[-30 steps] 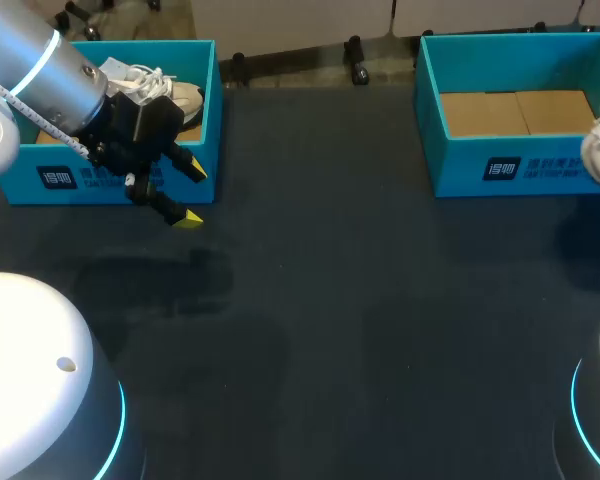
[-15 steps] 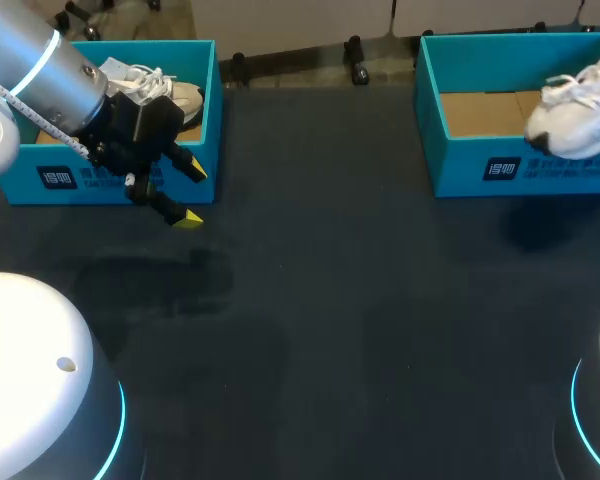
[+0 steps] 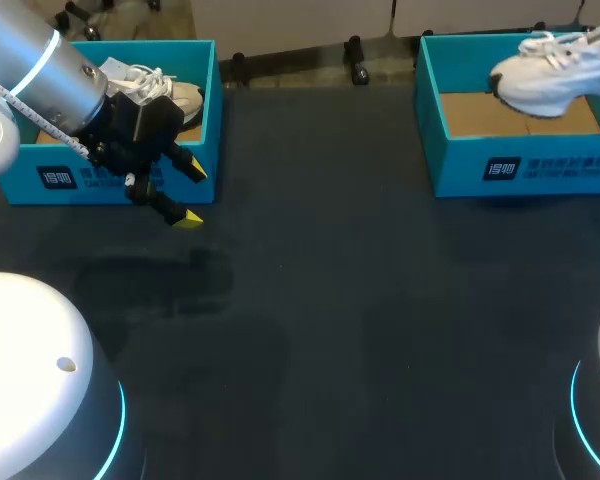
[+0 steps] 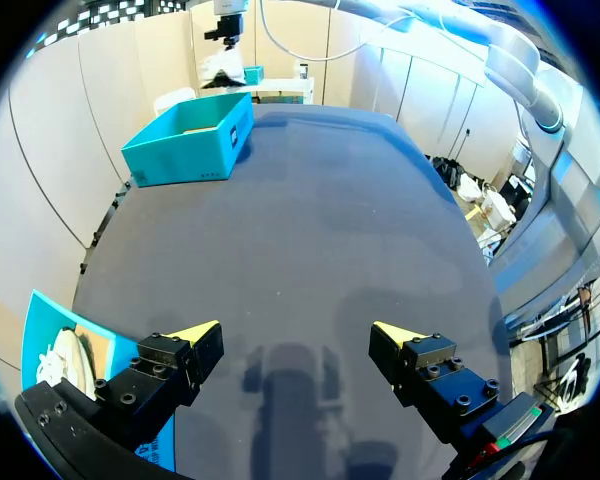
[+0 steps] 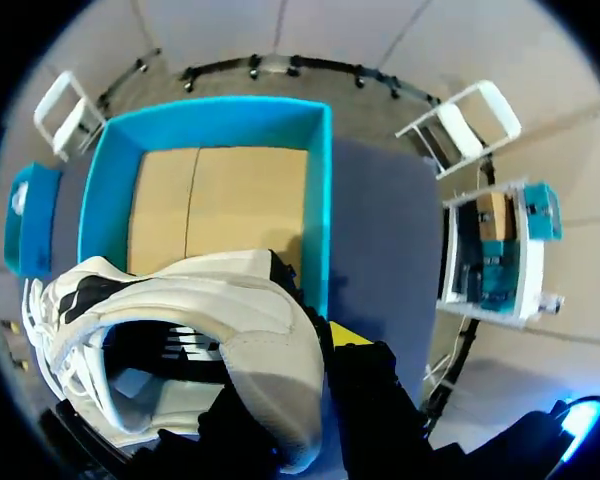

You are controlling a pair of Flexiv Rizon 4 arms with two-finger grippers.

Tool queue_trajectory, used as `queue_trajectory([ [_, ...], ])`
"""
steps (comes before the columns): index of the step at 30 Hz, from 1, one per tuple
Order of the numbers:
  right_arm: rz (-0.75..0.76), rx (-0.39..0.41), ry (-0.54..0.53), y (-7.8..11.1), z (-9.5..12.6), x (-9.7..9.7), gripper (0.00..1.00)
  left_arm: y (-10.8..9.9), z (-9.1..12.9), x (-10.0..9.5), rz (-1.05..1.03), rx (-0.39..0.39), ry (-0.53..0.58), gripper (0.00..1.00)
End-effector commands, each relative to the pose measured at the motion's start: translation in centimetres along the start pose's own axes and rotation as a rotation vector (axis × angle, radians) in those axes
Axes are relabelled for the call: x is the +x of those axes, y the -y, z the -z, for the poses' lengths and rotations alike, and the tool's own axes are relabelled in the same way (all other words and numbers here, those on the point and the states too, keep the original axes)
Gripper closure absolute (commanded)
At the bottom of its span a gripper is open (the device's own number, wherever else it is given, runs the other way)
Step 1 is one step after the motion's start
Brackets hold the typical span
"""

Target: Take the shoe out of the shoebox, open the shoe tongue, remove and reinsert the insole, then place the shoe into the shoebox

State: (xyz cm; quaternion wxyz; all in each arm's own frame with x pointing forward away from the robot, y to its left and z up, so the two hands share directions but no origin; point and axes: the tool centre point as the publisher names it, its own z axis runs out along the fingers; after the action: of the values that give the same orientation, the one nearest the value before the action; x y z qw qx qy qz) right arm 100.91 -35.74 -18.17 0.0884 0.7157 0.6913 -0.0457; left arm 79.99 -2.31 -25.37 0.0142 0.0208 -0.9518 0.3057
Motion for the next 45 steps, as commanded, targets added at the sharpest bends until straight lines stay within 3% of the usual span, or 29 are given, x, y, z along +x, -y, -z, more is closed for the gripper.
queue_trajectory([
  [1, -0.032, 0.006, 0.000, -0.2, 0.3, 0.0, 1.00, 0.0, 0.0, 0.1, 0.000, -0.003, 0.001, 0.00],
  [16, -0.032, 0.006, 0.000, -0.2, 0.3, 0.0, 1.00, 0.0, 0.0, 0.1, 0.000, -0.003, 0.001, 0.00],
  [24, -0.128, -0.038, 0.028, -1.1, -0.2, 0.4, 1.00, 0.0, 0.0, 0.1, 0.000, -0.003, 0.001, 0.00],
  [32, -0.164, -0.077, 0.092, -2.3, -1.2, 0.9, 1.00, 0.0, 0.0, 0.1, 0.000, -0.003, 0.001, 0.00],
  [45, -0.165, -0.081, 0.094, -3.0, -4.5, 2.2, 1.00, 0.0, 0.0, 0.1, 0.000, -0.003, 0.001, 0.00],
])
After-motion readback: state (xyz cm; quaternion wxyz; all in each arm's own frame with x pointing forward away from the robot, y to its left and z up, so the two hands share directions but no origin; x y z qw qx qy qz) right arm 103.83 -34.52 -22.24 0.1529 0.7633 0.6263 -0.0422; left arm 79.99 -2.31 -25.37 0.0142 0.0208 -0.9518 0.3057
